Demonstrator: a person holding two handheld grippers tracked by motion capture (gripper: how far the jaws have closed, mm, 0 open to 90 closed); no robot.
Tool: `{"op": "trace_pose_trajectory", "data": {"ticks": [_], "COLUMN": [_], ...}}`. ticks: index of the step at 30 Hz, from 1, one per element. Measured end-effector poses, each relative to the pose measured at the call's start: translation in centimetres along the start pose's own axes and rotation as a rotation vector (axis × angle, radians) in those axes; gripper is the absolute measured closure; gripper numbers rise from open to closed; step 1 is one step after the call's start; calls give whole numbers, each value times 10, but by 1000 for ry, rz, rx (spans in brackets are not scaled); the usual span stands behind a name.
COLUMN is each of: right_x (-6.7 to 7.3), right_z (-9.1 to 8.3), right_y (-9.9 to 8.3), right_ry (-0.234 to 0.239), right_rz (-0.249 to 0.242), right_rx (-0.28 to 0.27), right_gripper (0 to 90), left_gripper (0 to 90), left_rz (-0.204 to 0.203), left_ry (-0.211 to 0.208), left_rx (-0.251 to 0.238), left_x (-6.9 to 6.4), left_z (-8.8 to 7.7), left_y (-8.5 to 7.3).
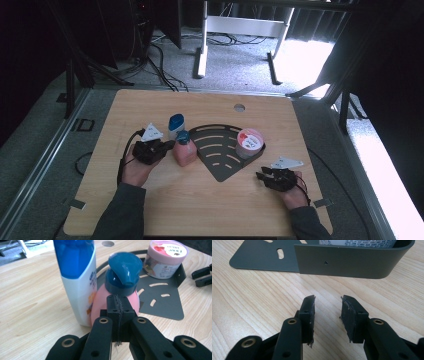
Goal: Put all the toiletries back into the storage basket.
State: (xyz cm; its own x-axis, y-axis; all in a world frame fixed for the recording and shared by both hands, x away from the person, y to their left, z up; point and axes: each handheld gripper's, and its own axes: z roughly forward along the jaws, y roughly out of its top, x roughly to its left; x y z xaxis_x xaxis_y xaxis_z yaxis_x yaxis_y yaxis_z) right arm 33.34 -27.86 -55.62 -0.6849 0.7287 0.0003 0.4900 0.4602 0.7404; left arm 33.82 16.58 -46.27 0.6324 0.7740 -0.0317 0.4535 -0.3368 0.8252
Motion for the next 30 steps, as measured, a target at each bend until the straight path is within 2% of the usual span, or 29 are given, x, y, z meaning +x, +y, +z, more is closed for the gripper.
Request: {"op": "trace_pose_trajectory", "data": {"ticks": [6, 17, 22, 30], "right_x": [0, -2, -2, -2], "right_z": [0, 0, 0, 0], "right_y": [0, 0, 0, 0], "right_ry": [2, 12, 13, 14], "right_rz": [0, 2, 2, 2], "right_rx": [0, 0, 0, 0], "right_gripper": [628, 628, 628, 627], "left_gripper": [898, 895, 894, 894], "left_rz": [1, 31, 40, 60], "left_ry": [9, 24, 13, -21], "left_rx": [-26, -30, -27, -28], "left_x": [2, -3, -7, -20], "left_z": [-3, -7, -5, -6], "left_y": [5, 6, 7, 9]}}
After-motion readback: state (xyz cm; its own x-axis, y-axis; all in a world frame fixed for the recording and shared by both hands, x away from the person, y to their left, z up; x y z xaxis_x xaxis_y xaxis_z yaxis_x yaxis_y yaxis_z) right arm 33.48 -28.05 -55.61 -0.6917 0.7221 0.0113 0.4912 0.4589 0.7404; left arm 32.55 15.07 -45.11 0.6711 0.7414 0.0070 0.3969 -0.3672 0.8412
